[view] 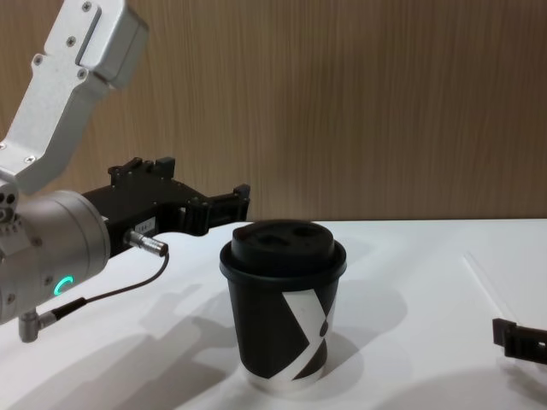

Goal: Pick up the straw with one hand, pass it to the other hand, and insert it into the cup.

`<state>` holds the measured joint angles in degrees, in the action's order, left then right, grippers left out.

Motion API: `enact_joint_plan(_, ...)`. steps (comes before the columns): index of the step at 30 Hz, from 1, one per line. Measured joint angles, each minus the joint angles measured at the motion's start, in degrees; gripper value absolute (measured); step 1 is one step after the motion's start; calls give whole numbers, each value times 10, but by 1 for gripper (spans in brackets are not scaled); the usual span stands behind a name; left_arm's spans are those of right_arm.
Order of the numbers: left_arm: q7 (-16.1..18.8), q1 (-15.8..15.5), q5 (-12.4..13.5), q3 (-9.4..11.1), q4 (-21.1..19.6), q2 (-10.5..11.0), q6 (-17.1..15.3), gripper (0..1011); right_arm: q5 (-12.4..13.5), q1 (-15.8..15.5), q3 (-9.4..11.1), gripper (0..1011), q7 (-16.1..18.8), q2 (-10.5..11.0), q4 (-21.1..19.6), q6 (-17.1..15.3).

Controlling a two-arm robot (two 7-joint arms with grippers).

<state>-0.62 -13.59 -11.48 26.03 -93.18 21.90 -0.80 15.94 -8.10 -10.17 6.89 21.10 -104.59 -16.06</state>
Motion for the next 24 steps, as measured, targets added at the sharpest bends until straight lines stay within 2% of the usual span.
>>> enact_joint_plan(24,0,0,0,0,0,0,0,1003,-21,23,0,1001,13,-5,34,8)
